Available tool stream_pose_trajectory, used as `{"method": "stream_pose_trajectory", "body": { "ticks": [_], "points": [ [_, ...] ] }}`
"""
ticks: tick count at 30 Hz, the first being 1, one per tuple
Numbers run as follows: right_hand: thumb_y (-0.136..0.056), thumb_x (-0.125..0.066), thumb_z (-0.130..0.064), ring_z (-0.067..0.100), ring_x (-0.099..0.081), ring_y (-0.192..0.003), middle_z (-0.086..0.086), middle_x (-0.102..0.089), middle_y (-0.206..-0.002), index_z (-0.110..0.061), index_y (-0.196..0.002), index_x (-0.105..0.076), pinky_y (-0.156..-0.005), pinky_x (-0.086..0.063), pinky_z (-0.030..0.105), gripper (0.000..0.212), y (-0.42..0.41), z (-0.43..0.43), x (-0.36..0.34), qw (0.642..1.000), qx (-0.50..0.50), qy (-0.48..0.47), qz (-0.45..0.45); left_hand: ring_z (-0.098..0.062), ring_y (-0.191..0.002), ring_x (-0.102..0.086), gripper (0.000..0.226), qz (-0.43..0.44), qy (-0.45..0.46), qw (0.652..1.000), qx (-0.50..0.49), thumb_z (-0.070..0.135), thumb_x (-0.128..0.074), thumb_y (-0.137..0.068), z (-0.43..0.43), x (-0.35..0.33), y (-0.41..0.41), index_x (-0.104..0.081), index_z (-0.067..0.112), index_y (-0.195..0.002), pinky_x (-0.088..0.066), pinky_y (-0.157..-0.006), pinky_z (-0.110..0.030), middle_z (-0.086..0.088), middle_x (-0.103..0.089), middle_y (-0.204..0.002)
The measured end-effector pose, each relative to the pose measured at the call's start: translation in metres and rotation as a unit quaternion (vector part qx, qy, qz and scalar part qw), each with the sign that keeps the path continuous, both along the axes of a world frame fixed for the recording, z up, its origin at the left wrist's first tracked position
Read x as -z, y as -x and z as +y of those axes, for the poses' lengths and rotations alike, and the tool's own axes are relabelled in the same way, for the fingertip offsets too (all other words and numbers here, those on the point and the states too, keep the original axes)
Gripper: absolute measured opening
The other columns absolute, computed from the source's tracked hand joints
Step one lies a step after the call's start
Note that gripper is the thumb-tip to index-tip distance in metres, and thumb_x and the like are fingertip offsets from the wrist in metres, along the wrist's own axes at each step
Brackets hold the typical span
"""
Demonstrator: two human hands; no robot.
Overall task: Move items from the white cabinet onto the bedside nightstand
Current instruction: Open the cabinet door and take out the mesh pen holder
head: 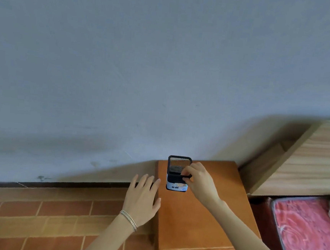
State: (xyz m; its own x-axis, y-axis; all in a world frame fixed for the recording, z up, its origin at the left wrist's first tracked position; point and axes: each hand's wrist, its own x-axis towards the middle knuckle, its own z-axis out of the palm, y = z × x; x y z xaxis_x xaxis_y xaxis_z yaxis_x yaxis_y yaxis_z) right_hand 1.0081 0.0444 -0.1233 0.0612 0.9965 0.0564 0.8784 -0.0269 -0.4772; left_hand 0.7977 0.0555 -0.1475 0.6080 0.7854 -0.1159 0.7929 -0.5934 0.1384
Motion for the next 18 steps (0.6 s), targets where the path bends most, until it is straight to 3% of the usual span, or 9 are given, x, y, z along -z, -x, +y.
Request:
{"method": "stream_pose_trajectory", "body": {
  "ticks": [2, 4, 7, 9, 12, 18],
  "points": [
    [-0.071, -0.068, 0.003, 0.021, -0.052, -0.087, 0.0, -0.062, -0.083, -0.01, -0.079, -0.065, -0.056, -0.038, 0.023, 0.015, -0.007, 0.027, 0.048, 1.0, -0.006, -0.017, 0.007, -0.025, -0.105, -0.062, 0.054, -0.001, -0.006, 1.0, -0.009, 0.049, -0.041, -0.079, 0.019, 0.049, -0.012, -0.069, 0.016, -0.112, -0.046, -0.091, -0.049, -0.005, -0.068, -0.108],
    [-0.067, -0.07, 0.005, 0.022, -0.052, -0.084, 0.0, -0.062, -0.08, -0.01, -0.077, -0.065, -0.053, -0.039, 0.025, 0.018, -0.015, 0.049, 0.099, 0.999, -0.013, -0.042, 0.007, -0.024, -0.121, -0.052, 0.055, 0.02, 0.02, 0.999, -0.021, 0.051, -0.046, -0.084, 0.032, 0.099, -0.023, -0.059, 0.018, -0.127, -0.037, -0.102, -0.049, -0.005, -0.06, -0.127],
    [-0.065, -0.073, 0.007, 0.013, -0.044, -0.081, 0.001, -0.062, -0.077, -0.009, -0.074, -0.065, -0.05, -0.039, 0.024, 0.02, -0.026, 0.074, 0.169, 0.996, -0.036, -0.08, 0.008, -0.022, -0.141, -0.021, 0.064, 0.056, 0.007, 0.998, -0.039, 0.054, -0.036, -0.093, 0.05, 0.18, -0.035, -0.025, 0.021, -0.148, -0.012, -0.114, -0.047, -0.003, -0.024, -0.154],
    [-0.066, -0.074, 0.007, 0.012, -0.043, -0.08, 0.001, -0.062, -0.077, -0.008, -0.075, -0.066, -0.049, -0.044, 0.027, 0.019, -0.033, 0.087, 0.206, 0.993, -0.047, -0.105, 0.018, -0.023, -0.137, -0.032, 0.067, 0.04, -0.003, 0.998, -0.052, 0.056, -0.047, -0.088, 0.061, 0.221, -0.041, -0.036, 0.021, -0.144, -0.023, -0.111, -0.049, -0.003, -0.034, -0.151],
    [-0.069, -0.074, 0.005, 0.014, -0.046, -0.081, 0.0, -0.063, -0.078, -0.008, -0.077, -0.066, -0.051, -0.048, 0.03, 0.017, -0.041, 0.102, 0.24, 0.989, -0.057, -0.136, 0.024, -0.024, -0.114, -0.058, 0.069, 0.003, -0.003, 0.998, -0.058, 0.056, -0.072, -0.067, 0.071, 0.267, -0.046, -0.062, 0.018, -0.123, -0.048, -0.091, -0.048, -0.005, -0.059, -0.129],
    [-0.072, -0.072, 0.004, 0.015, -0.048, -0.081, 0.0, -0.062, -0.079, -0.008, -0.078, -0.065, -0.05, -0.047, 0.029, 0.015, -0.049, 0.127, 0.254, 0.98, -0.086, -0.177, 0.003, -0.024, -0.112, -0.058, 0.067, -0.03, -0.016, 0.997, -0.068, 0.052, -0.07, -0.069, 0.088, 0.291, -0.054, -0.06, 0.016, -0.124, -0.049, -0.089, -0.047, -0.005, -0.055, -0.133]
  ]
}}
